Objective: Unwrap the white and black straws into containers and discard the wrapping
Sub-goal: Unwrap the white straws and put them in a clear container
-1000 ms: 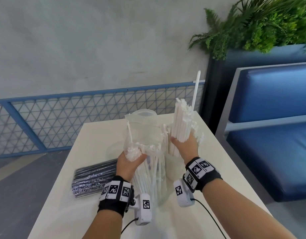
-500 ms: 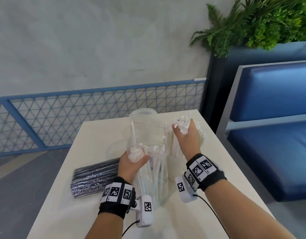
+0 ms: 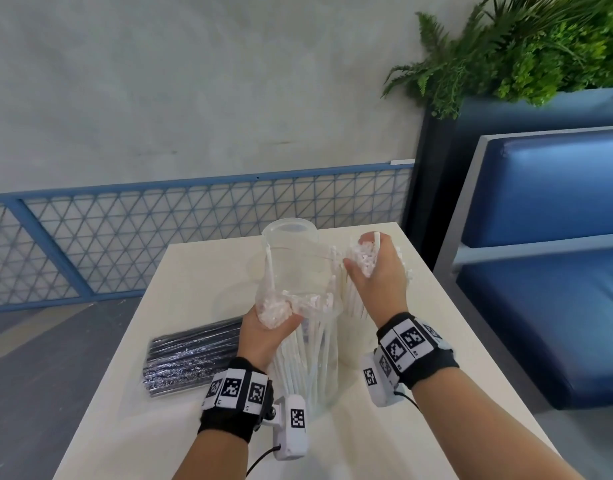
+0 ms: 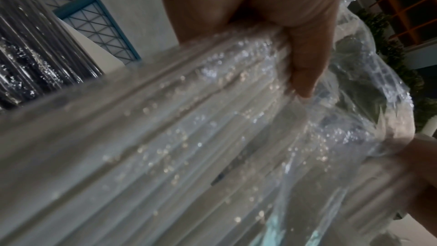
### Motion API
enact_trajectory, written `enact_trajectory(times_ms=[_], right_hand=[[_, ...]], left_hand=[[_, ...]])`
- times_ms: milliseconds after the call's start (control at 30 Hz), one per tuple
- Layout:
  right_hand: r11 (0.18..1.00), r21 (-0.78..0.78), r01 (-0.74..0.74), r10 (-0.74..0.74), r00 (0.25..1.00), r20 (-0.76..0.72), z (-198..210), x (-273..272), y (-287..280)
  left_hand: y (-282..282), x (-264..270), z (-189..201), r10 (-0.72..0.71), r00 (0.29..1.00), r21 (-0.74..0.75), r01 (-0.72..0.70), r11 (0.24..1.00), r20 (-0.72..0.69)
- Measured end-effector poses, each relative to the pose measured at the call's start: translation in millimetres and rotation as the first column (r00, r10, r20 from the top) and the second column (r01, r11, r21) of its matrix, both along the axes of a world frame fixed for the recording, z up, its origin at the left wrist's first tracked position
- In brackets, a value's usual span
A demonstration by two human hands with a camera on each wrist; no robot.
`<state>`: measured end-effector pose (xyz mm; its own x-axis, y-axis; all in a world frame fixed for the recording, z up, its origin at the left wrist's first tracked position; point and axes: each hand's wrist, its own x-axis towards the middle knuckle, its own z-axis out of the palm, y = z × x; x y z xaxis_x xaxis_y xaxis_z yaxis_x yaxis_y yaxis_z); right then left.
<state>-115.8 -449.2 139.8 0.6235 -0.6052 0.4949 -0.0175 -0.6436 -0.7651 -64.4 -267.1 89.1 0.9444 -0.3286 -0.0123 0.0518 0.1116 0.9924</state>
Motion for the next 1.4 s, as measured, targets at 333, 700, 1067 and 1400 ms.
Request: enact_trajectory(times_ms=[333, 700, 1067, 1400], right_hand=[[0.964, 0.251, 0.084, -0.050, 0.989, -0.136, -21, -6, -5], [0.979, 0.185, 0.089, -0.038, 0.965, -0.261, -24, 5, -25], [0.998, -0.004, 0.057, -0.057, 0.996, 0.073, 14, -18, 2], [0.905, -0.200, -0.377, 0.336, 0.918, -0.208, -11, -28, 45]], left_hand=[[3, 2, -4, 0.004, 1.000, 0.012, -0.004, 1.000, -0.004], [1, 1, -3, -0.013, 1.000, -0.010, 0.013, 1.000, 0.000], [-1, 5, -8, -0.013, 1.000, -0.046, 0.013, 0.999, -0.002], [9, 2, -7, -0.089, 0.995, -0.064, 0.092, 0.994, 0.055]])
